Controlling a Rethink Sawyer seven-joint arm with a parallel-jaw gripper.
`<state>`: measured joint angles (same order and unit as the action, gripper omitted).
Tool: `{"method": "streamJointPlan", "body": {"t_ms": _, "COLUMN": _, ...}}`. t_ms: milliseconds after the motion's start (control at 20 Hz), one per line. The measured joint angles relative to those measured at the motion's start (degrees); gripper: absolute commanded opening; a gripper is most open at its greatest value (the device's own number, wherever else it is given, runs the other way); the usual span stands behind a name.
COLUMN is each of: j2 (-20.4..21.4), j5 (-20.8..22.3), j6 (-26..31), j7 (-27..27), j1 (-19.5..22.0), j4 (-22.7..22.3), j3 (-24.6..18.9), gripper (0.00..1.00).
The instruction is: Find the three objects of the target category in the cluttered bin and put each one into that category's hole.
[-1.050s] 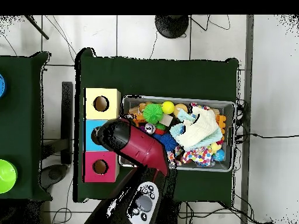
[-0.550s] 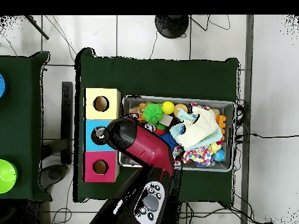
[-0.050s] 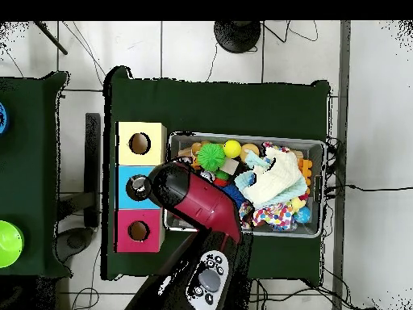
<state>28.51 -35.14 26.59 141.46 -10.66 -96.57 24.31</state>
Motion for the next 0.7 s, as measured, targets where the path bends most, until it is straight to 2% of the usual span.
{"method": "streamJointPlan", "body": {"t_ms": 700, "j2": -0.01, "j5": 0.00, "j6": 0.00, "j7": 0.00, "j1": -0.01, "j4": 0.59, "j3": -0.01, "gripper": 1.00}}
